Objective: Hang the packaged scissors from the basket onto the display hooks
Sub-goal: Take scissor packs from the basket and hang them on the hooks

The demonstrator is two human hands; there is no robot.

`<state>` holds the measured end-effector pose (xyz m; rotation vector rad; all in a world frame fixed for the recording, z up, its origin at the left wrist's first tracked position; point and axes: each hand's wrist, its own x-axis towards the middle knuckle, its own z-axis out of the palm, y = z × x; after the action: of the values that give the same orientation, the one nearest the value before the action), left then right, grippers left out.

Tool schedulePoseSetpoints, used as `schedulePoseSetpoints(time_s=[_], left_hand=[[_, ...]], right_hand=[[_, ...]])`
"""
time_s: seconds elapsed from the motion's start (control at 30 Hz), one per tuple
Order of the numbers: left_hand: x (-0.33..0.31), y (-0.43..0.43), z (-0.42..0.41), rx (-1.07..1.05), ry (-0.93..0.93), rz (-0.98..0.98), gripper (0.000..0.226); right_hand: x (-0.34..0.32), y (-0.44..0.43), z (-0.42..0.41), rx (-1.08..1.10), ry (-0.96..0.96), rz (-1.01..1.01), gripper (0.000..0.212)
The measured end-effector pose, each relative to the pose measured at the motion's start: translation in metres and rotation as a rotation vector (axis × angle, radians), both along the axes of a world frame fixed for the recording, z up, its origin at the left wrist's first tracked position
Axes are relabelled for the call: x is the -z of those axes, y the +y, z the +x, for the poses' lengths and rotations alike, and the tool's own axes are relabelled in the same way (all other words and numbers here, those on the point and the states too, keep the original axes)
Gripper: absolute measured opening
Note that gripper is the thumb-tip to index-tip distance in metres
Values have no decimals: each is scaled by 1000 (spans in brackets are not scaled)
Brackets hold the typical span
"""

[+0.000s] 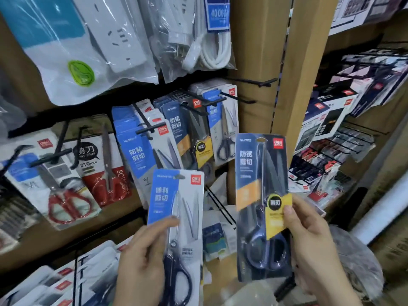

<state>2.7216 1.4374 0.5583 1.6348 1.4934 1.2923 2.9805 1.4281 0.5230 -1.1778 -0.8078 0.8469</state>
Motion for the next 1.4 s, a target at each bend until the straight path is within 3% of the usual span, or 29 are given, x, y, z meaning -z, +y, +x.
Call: schedulePoseSetpoints(time_s=[0.1, 0.2, 0.33, 0.8, 1.07, 1.23, 1.3, 1.4], left_hand=[[4, -1, -7, -41, 46, 9, 59], [3, 0, -4, -39, 38, -27, 65], [-6, 3, 5, 9, 26, -93, 73], [-14, 12, -1, 202, -105, -200, 54], [-16, 10, 3, 235, -95, -181, 49], [-18, 13, 10, 169, -110, -186, 34], [-16, 15, 12, 140, -78, -187, 34], [-16, 18, 14, 138, -7, -160, 34]], right_hand=[[-7, 4, -1, -33, -27, 19, 28], [-22, 6, -12, -99, -53, 74, 59], [-40, 19, -37, -97, -76, 127, 18], [-61, 40, -57, -12, -103, 40, 20], [-64, 72, -60, -9, -274, 26, 23], [-59, 90, -70, -11, -212, 24, 12], [-57, 82, -66, -67, -238, 16, 26], [-37, 59, -55, -281, -356, 26, 68]])
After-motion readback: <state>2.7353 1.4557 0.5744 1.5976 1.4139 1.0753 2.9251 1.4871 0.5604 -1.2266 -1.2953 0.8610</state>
